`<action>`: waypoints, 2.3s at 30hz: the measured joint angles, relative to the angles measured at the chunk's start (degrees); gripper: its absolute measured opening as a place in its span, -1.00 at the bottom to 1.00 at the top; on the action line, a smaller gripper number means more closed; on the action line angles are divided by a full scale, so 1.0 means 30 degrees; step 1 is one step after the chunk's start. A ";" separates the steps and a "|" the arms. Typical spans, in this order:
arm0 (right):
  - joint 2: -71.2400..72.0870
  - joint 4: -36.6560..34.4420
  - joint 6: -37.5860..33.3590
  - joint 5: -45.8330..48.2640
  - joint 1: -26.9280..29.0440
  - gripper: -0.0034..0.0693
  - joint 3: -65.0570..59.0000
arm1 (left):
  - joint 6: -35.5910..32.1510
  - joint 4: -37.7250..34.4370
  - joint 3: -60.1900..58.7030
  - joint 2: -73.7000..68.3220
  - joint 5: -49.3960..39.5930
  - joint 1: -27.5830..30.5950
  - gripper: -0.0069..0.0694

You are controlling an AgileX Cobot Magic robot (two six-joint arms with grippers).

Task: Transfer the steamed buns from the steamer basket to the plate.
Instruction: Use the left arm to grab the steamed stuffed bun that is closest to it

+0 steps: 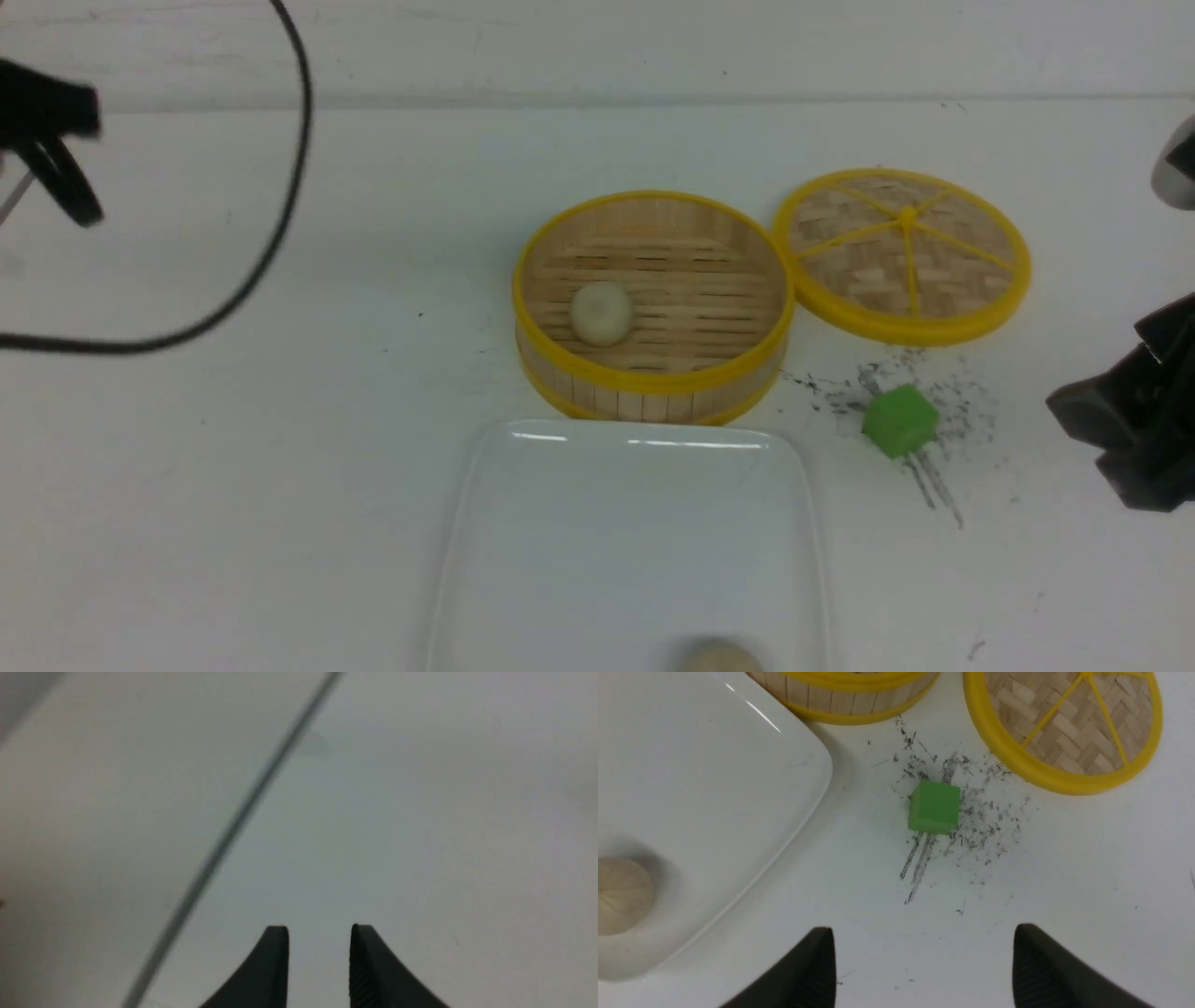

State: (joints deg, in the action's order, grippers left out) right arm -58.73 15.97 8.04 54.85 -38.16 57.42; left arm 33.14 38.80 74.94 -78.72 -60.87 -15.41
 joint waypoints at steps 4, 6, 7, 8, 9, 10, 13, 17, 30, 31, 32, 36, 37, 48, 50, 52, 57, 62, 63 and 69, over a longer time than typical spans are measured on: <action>0.0000 0.0000 0.0000 -0.0183 0.0000 0.47 0.0000 | -0.6262 -0.7512 0.0000 -0.0327 0.0139 0.0000 -0.25; 0.0000 0.0000 0.0000 -0.0183 0.0000 0.47 0.0000 | -0.9278 -1.0662 0.0000 -0.0452 0.0800 -0.0049 -0.25; 0.0000 0.0000 0.0000 -0.0183 0.0000 0.47 0.0000 | -1.0461 -1.1901 0.0000 -0.0471 0.1169 -0.0123 -0.25; 0.0000 -0.0020 0.0000 -0.0183 0.0000 0.47 0.0000 | -1.2225 -1.3517 0.0000 -0.0496 0.1804 -0.0247 -0.25; 0.0000 -0.0070 0.0000 -0.0183 0.0000 0.47 0.0000 | -1.3369 -1.4378 0.0000 -0.0496 0.2259 -0.0362 -0.24; 0.0000 -0.0122 0.0000 -0.0183 0.0000 0.47 0.0000 | -1.4474 -1.5269 0.0000 -0.0496 0.2690 -0.0498 -0.24; 0.0000 -0.0210 0.0000 -0.0183 0.0000 0.47 0.0000 | -1.8279 -1.6713 0.0000 -0.0496 0.4283 -0.1100 -0.21; 0.0000 -0.0364 0.0005 -0.0183 0.0000 0.47 0.0000 | -2.1655 -1.7374 0.0000 -0.0496 0.6050 -0.2019 -0.12; 0.0000 -0.0555 0.0005 -0.0183 0.0000 0.47 0.0000 | -2.1249 -1.7523 0.0332 -0.4908 0.9719 -0.2559 0.30; 0.0000 -0.0576 0.0005 -0.0183 0.0000 0.47 0.0000 | -2.1222 -1.7523 0.0373 -0.5102 0.9846 -0.2559 0.32; 0.0000 -0.0606 0.0005 -0.0183 0.0000 0.47 0.0000 | -2.1222 -1.7655 0.0651 -0.5656 1.0173 -0.2559 0.35; 0.0000 -0.0893 0.0005 -0.0183 0.0000 0.47 0.0000 | -2.0896 -1.8650 0.1937 -0.7591 1.0489 -0.2559 0.38; 0.0000 -0.0938 0.0005 -0.0183 0.0000 0.47 0.0000 | -2.0837 -1.8858 0.2175 -0.7943 1.0489 -0.2559 0.38; 0.0000 -0.1015 0.0005 -0.0183 0.0000 0.47 0.0000 | -2.0658 -1.9774 0.4597 -1.1237 1.0506 -0.2559 0.39; 0.0000 -0.1015 0.0005 -0.0183 0.0000 0.47 0.0000 | -2.0658 -1.9795 0.4613 -1.1696 1.0506 -0.2559 0.39; 0.0000 -0.1015 0.0005 -0.0165 0.0000 0.47 0.0000 | -2.0658 -1.9795 0.4613 -1.1940 1.0506 -0.2559 0.39; 0.0000 -0.1052 0.0005 -0.0165 0.0000 0.47 0.0000 | -2.0648 -1.9867 0.4613 -1.2601 1.0639 -0.2559 0.39; 0.0000 -0.1098 0.0005 -0.0165 0.0000 0.47 0.0000 | -2.0648 -2.0660 0.4639 -1.3013 1.1496 -0.2559 0.39; 0.0000 -0.1101 0.0005 -0.0122 0.0000 0.47 0.0000 | -2.0648 -2.0938 0.4656 -1.3089 1.1839 -0.2559 0.39; 0.0000 -0.1301 0.0005 -0.0122 0.0000 0.47 0.0000 | -2.0648 -2.2024 0.4656 -1.3659 1.1923 -0.2559 0.22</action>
State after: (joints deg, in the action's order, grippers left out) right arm -58.73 12.06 8.06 54.48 -38.16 57.42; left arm -28.80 -27.27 88.91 -119.70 -25.11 -23.09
